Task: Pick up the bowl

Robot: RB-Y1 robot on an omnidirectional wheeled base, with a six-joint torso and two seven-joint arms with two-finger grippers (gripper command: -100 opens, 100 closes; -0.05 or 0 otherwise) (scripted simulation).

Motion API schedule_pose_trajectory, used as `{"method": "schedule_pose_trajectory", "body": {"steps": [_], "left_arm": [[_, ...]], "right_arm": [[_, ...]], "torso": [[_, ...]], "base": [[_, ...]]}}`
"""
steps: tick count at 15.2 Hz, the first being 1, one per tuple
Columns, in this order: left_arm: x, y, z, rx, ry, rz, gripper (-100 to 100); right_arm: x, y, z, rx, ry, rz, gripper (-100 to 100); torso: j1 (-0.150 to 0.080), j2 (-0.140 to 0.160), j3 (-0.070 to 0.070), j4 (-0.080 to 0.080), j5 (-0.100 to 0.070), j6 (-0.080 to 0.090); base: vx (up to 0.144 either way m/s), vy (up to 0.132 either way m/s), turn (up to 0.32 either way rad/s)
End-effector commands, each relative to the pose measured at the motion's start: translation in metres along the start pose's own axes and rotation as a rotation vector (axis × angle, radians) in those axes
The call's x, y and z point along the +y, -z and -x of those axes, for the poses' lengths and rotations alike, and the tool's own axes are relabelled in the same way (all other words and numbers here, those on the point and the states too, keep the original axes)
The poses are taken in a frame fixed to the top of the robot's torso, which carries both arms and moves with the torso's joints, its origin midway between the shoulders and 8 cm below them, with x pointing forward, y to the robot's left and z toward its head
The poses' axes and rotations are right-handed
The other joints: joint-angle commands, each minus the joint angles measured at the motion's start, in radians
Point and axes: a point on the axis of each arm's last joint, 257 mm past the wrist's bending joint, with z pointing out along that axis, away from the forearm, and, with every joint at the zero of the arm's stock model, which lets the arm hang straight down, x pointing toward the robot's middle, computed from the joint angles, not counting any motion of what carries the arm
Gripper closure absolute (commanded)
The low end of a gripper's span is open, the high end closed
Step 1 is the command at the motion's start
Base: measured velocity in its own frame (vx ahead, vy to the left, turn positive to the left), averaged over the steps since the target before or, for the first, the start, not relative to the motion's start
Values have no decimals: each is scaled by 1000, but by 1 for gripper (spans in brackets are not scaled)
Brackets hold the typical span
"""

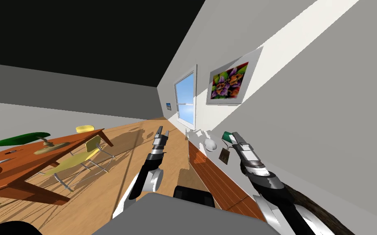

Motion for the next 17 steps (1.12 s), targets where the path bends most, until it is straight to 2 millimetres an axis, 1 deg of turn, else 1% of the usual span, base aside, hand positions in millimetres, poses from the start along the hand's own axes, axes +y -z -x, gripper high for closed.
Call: {"method": "schedule_pose_trajectory", "body": {"steps": [1,2,3,4,5,6,8,9,10,11,12,13,14,15,16,17], "left_arm": [[0,0,0,0,0,0,0],[0,0,0,0,0,0,0],[0,0,0,0,0,0,0],[0,0,0,0,0,0,0],[0,0,0,0,0,0,0],[0,0,0,0,0,0,0],[0,0,0,0,0,0,0],[0,0,0,0,0,0,0],[0,0,0,0,0,0,0],[0,0,0,0,0,0,0],[0,0,0,0,0,0,0],[0,0,0,0,0,0,0],[0,0,0,0,0,0,0],[0,0,0,0,0,0,0],[0,0,0,0,0,0,0],[0,0,0,0,0,0,0]], "right_arm": [[-11,3,-9,49,39,-21,-100],[-24,8,-19,97,81,-50,-100],[-24,9,-20,107,86,-48,-100],[-38,16,-29,157,132,-78,-100],[-38,16,-30,167,137,-76,-100],[-54,24,-39,214,183,-108,-100],[-54,25,-40,230,191,-104,-100],[-70,35,-48,287,243,-135,-100],[-70,35,-49,295,247,-133,-100],[-87,47,-56,352,299,-164,-100],[-87,47,-57,362,306,-161,-100],[-105,60,-63,417,355,-192,-100],[-105,61,-64,431,367,-188,-100],[-121,74,-68,488,415,-216,-100],[-123,76,-69,502,429,-215,-100],[-140,91,-72,560,478,-242,-100]], "torso": [[0,0,0,0,0,0],[0,0,0,0,0,0],[1,-1,0,0,0,0],[0,-1,0,0,0,0],[0,-1,-1,0,0,0],[0,-1,-1,0,0,0],[0,-1,-1,0,0,0],[-1,0,0,0,0,0],[0,0,0,0,0,0],[0,0,0,0,0,0],[0,-1,-1,0,0,0],[0,-1,-1,0,0,0],[1,-2,-1,0,0,0],[1,-2,-1,-1,0,0],[1,-3,-2,-1,0,0],[1,-3,-2,-1,0,0]], "base": [[56,73,33],[55,81,64],[51,69,42],[63,68,45],[63,64,34],[56,67,57],[44,58,28],[46,72,47],[55,77,46],[70,77,60],[67,70,48],[86,88,64],[82,87,47],[82,89,75],[79,86,60],[89,109,68]]}}
